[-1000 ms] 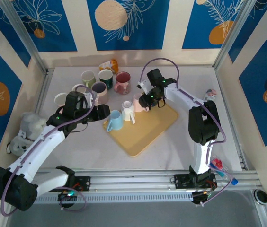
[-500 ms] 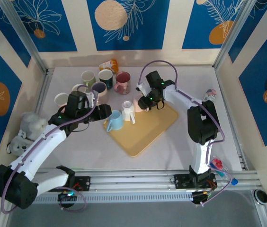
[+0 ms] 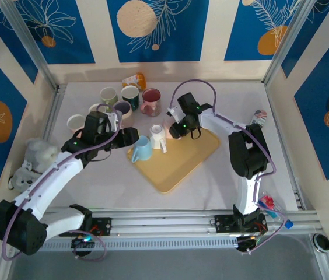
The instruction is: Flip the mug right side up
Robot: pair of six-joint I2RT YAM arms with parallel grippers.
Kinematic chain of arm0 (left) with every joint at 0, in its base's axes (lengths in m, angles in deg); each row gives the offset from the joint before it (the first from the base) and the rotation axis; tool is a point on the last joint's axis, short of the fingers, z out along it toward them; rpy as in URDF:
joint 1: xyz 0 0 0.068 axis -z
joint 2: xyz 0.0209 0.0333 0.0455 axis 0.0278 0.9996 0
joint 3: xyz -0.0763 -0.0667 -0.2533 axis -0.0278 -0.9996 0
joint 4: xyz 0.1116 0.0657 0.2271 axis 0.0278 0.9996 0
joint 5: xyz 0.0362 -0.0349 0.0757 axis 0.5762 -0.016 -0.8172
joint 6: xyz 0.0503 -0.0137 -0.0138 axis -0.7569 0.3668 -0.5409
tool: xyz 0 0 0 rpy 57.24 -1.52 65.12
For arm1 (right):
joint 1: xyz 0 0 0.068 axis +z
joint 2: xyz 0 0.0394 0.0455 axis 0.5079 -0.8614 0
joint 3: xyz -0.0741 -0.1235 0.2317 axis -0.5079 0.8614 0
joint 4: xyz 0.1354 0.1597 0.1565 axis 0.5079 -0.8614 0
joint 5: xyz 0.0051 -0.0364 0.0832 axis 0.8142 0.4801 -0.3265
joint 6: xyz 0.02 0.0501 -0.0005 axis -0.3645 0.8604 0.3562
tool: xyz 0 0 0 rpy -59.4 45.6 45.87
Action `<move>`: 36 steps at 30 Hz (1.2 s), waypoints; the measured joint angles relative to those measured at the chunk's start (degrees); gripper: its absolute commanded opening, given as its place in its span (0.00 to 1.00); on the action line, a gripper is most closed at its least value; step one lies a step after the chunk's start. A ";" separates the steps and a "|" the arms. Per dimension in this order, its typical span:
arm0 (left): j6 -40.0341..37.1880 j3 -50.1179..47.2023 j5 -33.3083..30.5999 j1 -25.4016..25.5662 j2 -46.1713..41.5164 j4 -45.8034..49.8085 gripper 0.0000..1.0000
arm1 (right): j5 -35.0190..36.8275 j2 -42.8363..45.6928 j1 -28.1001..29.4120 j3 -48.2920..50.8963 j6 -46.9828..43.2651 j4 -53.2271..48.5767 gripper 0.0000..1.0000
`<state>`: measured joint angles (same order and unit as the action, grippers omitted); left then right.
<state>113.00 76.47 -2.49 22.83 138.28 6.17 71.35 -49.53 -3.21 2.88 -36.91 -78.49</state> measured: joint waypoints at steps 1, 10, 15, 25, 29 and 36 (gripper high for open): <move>0.09 0.00 0.00 0.09 0.04 -0.11 0.62 | 0.68 0.00 0.20 0.02 0.66 0.39 0.40; 0.79 0.00 0.02 0.57 0.79 -1.60 0.61 | 5.18 -0.02 0.94 0.87 4.39 2.51 0.37; 0.81 0.00 0.02 0.74 0.79 -1.84 0.61 | 6.34 -0.04 1.33 0.96 4.59 2.58 0.36; 0.85 0.00 0.02 1.01 0.79 -2.19 0.61 | 9.86 -1.99 2.75 1.01 1.81 2.75 0.22; 0.85 0.00 0.00 1.11 0.79 -2.19 0.62 | 10.27 -1.92 2.91 1.11 1.33 2.75 0.09; 1.22 0.00 0.00 1.18 0.79 -2.23 0.62 | 10.19 -0.28 3.10 3.02 1.46 3.41 0.00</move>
<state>114.22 76.47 -2.49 24.02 139.06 3.94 81.53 -49.82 -0.11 5.90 -35.45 -75.08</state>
